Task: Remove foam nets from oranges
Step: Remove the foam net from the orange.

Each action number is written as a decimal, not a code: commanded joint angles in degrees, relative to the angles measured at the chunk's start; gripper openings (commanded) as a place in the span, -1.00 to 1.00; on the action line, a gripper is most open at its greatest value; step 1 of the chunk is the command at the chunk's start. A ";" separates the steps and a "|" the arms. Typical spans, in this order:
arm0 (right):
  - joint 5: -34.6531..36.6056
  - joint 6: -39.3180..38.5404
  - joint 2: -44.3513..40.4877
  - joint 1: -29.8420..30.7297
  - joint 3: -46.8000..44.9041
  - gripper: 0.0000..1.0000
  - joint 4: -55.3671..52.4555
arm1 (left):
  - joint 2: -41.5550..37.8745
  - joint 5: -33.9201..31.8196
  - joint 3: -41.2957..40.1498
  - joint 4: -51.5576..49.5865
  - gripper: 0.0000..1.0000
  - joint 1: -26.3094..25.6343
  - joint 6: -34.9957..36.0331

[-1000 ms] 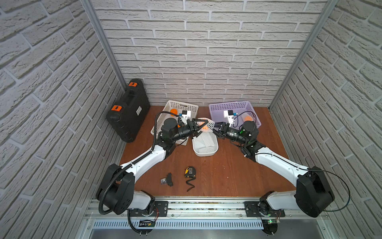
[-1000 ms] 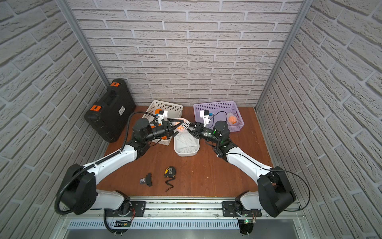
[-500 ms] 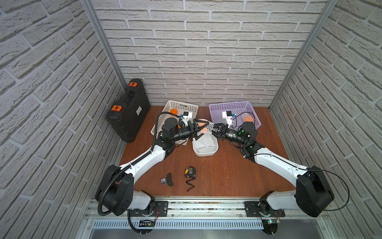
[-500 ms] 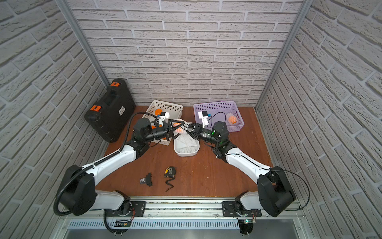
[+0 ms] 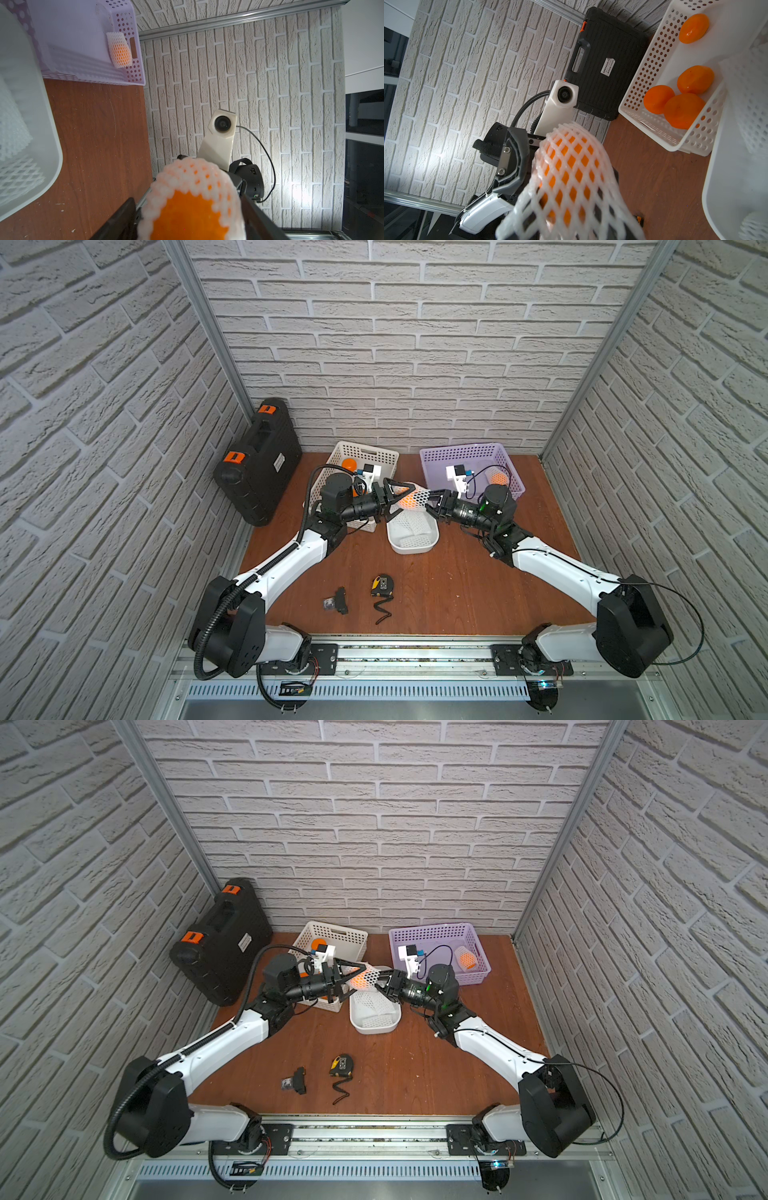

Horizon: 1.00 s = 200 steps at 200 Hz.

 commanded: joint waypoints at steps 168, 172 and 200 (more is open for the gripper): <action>-0.99 -1.42 -2.27 -0.20 -0.44 -0.08 -0.10 | -3.78 -0.91 0.95 -5.48 -0.34 2.17 5.25; -1.06 -1.23 -2.17 -0.27 -0.46 -0.05 0.23 | -3.70 -0.93 0.87 -5.12 -0.36 2.12 5.06; -1.93 -0.81 -1.37 0.08 -0.25 0.06 1.25 | -3.16 -1.08 0.96 -3.79 -0.42 1.56 4.25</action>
